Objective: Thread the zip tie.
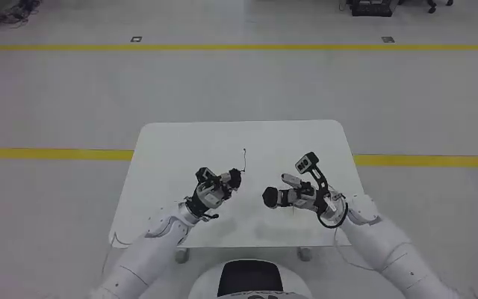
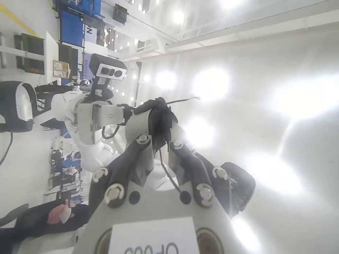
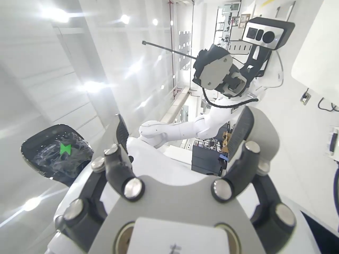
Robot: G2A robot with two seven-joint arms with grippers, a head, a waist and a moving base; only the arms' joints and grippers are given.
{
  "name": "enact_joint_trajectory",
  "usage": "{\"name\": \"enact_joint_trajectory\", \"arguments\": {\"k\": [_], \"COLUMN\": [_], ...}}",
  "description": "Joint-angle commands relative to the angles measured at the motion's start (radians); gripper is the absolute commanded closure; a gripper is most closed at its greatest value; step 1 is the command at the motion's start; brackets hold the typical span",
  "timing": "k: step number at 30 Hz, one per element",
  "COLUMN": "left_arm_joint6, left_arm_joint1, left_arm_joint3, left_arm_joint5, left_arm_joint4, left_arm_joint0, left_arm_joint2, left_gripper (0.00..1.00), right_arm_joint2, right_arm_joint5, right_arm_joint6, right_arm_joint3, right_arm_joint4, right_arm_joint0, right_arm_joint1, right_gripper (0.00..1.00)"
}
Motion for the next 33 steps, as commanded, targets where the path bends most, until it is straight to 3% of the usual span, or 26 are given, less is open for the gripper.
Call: {"name": "enact_joint_trajectory", "arguments": {"k": [1, 5, 9, 19, 27, 28, 29, 31, 33], "left_arm_joint6": [0.011, -0.033, -0.068, -0.051, -0.102, -0.106, -0.111, -0.119, -0.126], "left_arm_joint1": [-0.002, -0.010, -0.019, -0.026, -0.032, -0.033, -0.033, -0.034, -0.035], "left_arm_joint3": [-0.006, -0.004, 0.012, -0.005, -0.014, -0.015, -0.016, -0.016, -0.015], "left_arm_joint5": [0.010, -0.013, -0.073, -0.056, -0.029, -0.026, -0.025, -0.021, -0.019], "left_arm_joint4": [-0.005, -0.011, -0.012, -0.030, -0.104, -0.109, -0.113, -0.117, -0.116], "left_arm_joint0": [0.001, 0.007, 0.000, 0.002, 0.010, 0.011, 0.011, 0.012, 0.012], "left_arm_joint2": [0.006, 0.035, 0.053, 0.057, 0.060, 0.060, 0.059, 0.058, 0.059], "left_gripper": [1.00, 1.00, 1.00, 1.00, 1.00, 1.00, 1.00, 1.00, 1.00], "right_arm_joint2": [-0.001, -0.020, -0.050, -0.050, -0.045, -0.045, -0.046, -0.050, -0.058], "right_arm_joint5": [0.009, 0.007, 0.000, 0.007, 0.000, 0.000, 0.000, 0.005, 0.014], "right_arm_joint6": [-0.020, -0.002, 0.057, 0.029, 0.103, 0.111, 0.120, 0.135, 0.145], "right_arm_joint3": [0.000, 0.008, 0.050, 0.040, 0.076, 0.081, 0.086, 0.099, 0.111], "right_arm_joint4": [-0.008, 0.044, 0.105, 0.118, 0.193, 0.201, 0.210, 0.221, 0.229], "right_arm_joint0": [0.001, 0.013, 0.042, 0.034, 0.036, 0.038, 0.040, 0.047, 0.056], "right_arm_joint1": [-0.001, -0.017, -0.038, -0.046, -0.068, -0.071, -0.074, -0.080, -0.088], "right_gripper": [0.00, 0.00, 0.00, 0.00, 0.00, 0.03, 0.27, 0.47, 0.53]}}
